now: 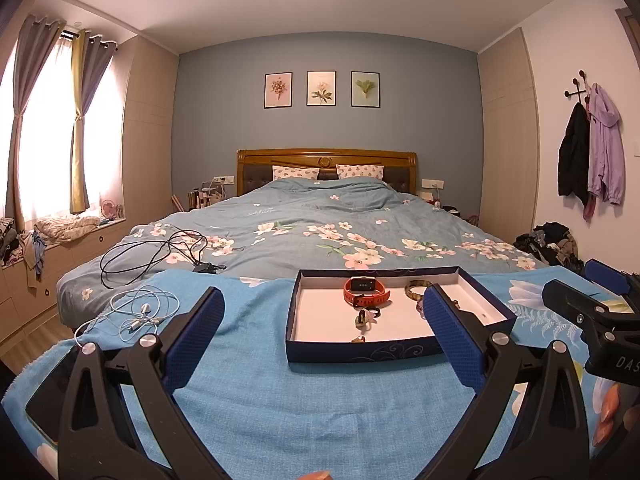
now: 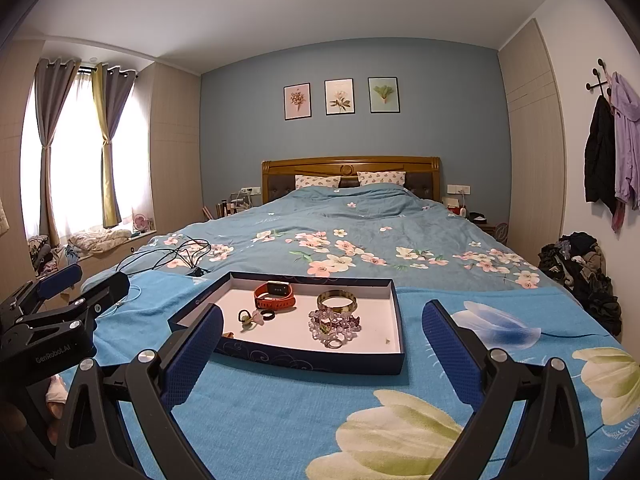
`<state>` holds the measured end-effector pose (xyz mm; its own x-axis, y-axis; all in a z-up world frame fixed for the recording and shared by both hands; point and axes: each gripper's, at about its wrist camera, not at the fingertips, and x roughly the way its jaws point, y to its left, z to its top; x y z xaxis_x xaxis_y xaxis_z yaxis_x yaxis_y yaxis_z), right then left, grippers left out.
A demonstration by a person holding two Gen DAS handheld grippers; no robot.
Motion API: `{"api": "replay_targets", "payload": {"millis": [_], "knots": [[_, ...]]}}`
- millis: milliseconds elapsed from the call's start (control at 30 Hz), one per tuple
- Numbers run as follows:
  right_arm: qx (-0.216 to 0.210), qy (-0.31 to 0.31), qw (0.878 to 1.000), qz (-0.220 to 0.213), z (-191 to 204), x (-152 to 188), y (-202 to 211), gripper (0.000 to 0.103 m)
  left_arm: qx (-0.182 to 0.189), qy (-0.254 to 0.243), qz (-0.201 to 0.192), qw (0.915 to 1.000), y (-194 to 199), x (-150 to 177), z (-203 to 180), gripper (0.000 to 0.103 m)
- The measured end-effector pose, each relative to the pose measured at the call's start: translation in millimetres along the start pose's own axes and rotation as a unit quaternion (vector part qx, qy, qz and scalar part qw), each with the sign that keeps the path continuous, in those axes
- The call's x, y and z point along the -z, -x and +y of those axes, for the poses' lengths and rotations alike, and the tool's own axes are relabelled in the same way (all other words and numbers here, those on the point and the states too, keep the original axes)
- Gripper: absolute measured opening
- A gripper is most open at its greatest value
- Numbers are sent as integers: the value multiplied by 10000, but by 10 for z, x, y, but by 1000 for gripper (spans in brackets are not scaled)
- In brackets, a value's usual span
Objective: Organize jewelry
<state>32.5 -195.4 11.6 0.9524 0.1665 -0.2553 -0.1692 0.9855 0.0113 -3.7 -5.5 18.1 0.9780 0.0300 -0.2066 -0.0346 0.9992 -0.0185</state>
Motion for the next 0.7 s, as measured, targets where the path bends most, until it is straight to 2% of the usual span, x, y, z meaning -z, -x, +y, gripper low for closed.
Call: {"api": "replay_targets", "payload": {"millis": [567, 700], "knots": [[17, -6, 10000, 45, -10, 1, -17, 96, 17, -142, 75, 9999, -27, 33, -88, 98], [201, 69, 9994, 255, -141, 12, -92, 96, -2, -110, 229, 9997, -89, 51, -74, 98]]}}
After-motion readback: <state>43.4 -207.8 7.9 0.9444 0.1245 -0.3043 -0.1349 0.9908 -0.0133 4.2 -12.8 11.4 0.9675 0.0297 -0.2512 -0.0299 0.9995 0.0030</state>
